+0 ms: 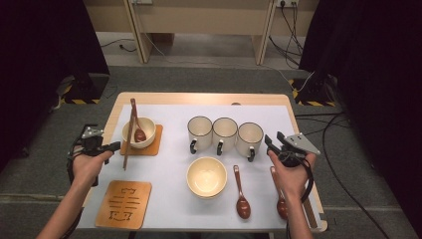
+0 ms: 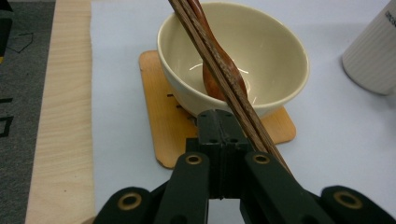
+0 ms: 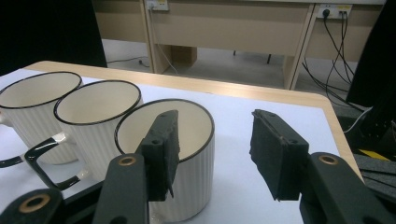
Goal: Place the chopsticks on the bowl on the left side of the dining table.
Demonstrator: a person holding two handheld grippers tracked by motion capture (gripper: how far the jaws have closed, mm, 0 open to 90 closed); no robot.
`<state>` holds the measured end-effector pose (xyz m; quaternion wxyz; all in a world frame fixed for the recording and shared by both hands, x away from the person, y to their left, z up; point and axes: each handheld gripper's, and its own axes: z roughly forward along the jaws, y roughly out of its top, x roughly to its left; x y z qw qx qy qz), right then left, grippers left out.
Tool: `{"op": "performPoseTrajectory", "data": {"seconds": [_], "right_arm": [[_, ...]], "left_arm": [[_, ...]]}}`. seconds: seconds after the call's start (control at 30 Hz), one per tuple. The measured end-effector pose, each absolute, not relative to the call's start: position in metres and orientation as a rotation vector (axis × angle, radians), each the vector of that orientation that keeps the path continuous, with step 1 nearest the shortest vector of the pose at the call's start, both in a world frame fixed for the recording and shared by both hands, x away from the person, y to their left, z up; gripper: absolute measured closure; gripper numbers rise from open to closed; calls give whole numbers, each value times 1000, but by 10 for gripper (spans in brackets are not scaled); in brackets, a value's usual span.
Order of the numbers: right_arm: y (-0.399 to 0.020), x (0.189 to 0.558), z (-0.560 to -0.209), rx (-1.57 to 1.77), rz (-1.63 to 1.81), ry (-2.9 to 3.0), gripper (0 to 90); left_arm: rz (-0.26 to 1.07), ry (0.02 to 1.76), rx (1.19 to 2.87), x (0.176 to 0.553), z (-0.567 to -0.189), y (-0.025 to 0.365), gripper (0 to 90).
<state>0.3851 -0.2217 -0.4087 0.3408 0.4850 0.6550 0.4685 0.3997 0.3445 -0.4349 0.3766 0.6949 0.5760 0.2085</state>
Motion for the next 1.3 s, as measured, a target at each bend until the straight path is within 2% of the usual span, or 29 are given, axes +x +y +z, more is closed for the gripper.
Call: {"op": "performPoseTrajectory", "data": {"seconds": [0.77, 1.3], "right_arm": [[-224, 384, -408, 1266, 1218, 1696, 521], [-225, 384, -407, 1271, 1217, 1693, 522]], "left_arm": [[523, 1428, 1863, 402, -441, 328, 889], [493, 1373, 1910, 410, -440, 299, 889]]}}
